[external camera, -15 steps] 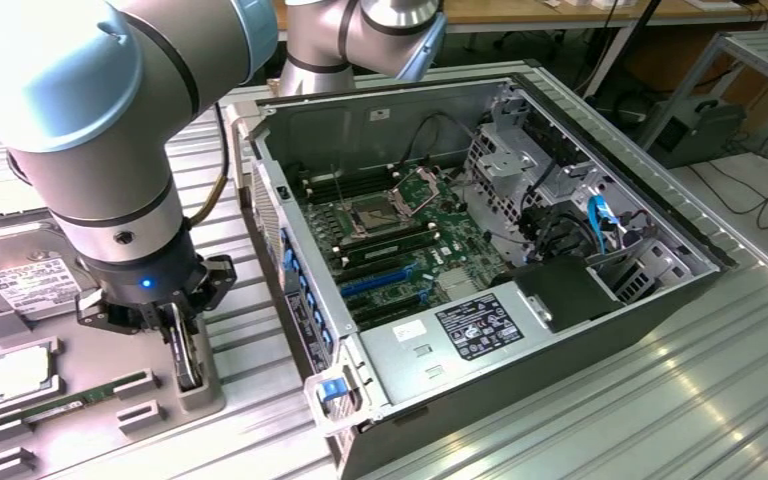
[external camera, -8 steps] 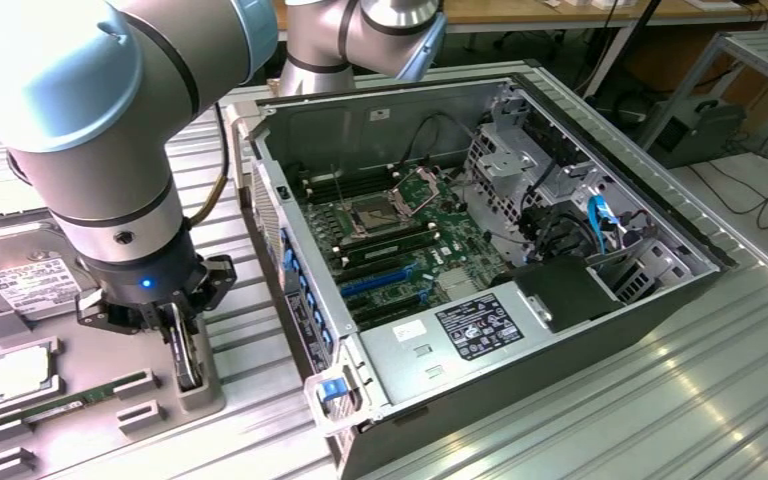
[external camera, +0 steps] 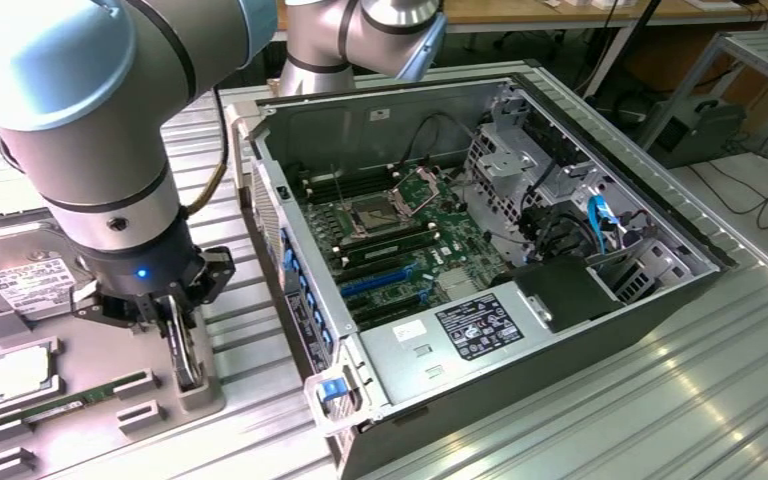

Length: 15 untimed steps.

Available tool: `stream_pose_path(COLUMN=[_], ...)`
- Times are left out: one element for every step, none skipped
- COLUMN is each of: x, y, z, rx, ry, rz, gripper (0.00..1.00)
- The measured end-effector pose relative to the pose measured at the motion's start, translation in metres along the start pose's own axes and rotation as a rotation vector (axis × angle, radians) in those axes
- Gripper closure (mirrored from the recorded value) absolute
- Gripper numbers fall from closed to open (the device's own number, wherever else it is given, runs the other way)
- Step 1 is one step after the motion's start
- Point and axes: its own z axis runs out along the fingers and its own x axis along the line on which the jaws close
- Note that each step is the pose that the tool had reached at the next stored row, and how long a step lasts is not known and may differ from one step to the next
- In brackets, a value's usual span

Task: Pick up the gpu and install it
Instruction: 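Pick up the gpu and move the gpu toward the slot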

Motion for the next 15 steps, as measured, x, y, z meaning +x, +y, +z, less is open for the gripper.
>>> stream_pose_path(x=[0.000, 0.000, 0.000, 0.000, 0.000, 0.000, 0.000, 0.000, 0.000, 0.000, 0.000, 0.000, 0.000, 0.000, -0.001], y=[0.0001, 0.0004, 0.0006, 0.0007, 0.0008, 0.0009, 0.0010, 0.0011, 0.0012, 0.0013, 0.0015, 0.0016, 0.0017, 0.0018, 0.0020], z=[-0.0029, -0.0081, -0.0113, -0.0138, -0.0157, -0.0178, -0.0197, -0.0218, -0.0239, -0.0263, -0.0290, -0.0311, -0.0334, -0.0358, -0.0381], rx=[0.0000, 0.0000, 0.0000, -0.0002, -0.0002, -0.0001, -0.0001, 0.0000, 0.0000, -0.0001, -0.0001, -0.0001, -0.0001, 0.0000, 0.0000], ry=[-0.0001, -0.0001, -0.0001, 0.0000, -0.0001, -0.0002, -0.0001, -0.0001, -0.0001, -0.0001, -0.0001, -0.0001, -0.0001, 0.0000, -0.0001], rz=[0.000, 0.000, 0.000, 0.000, 0.000, 0.000, 0.000, 0.000, 0.000, 0.000, 0.000, 0.000, 0.000, 0.000, 0.000], gripper=[0.72, 0.72, 0.72, 0.72, 0.72, 0.72, 0.72, 0.72, 0.72, 0.72, 0.72, 0.72, 0.72, 0.72, 0.72])
